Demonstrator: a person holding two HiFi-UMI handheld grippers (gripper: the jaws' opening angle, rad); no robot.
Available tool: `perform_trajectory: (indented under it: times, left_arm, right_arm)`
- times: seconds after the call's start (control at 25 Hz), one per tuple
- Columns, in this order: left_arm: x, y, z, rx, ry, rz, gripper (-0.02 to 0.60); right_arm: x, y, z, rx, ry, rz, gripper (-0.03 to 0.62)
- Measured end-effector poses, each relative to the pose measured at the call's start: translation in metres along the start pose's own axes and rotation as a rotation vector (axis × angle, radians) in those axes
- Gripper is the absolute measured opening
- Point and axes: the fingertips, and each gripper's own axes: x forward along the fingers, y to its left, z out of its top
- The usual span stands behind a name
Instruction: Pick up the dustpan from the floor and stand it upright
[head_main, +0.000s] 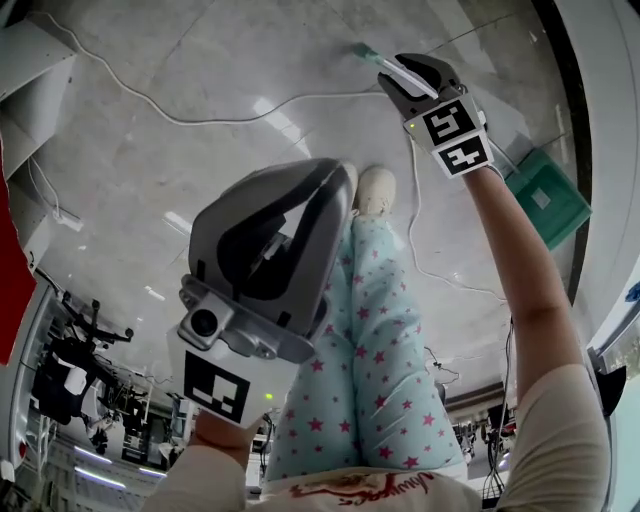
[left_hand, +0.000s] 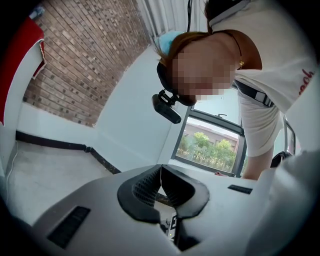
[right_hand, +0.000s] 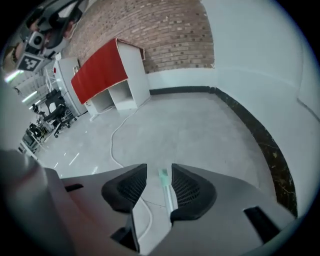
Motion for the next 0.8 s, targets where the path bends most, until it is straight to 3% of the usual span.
perform_trajectory:
  times: [0.2,0.44,0.68,0.8]
  left_arm:
    - [-0.01,0.004,-0.018,-0.038,-0.004,0.019,0.02]
    - [-0.026,-0.002,-0.029,-0.054,0.001,0.01,0.02]
    - [-0.034,0.005,-0.04,-0.051,0.009,0.01,0.02]
    - [-0.036,0.005,-0.041,-0.047,0.008,0.003,0.02]
  right_arm:
    - [0.04,0.002,-0.028,-0.051,0.097,0.039,0.175]
    - [0.061,-0.007,-0.056,-0.099,0.207,-0.004,0.175]
    - [0.084,-0.008,-0.08,-0.176,0.297,0.012,0.175]
    - [0.088,-0.012,-0.079,-0.216,0.314,-0.005,0.123]
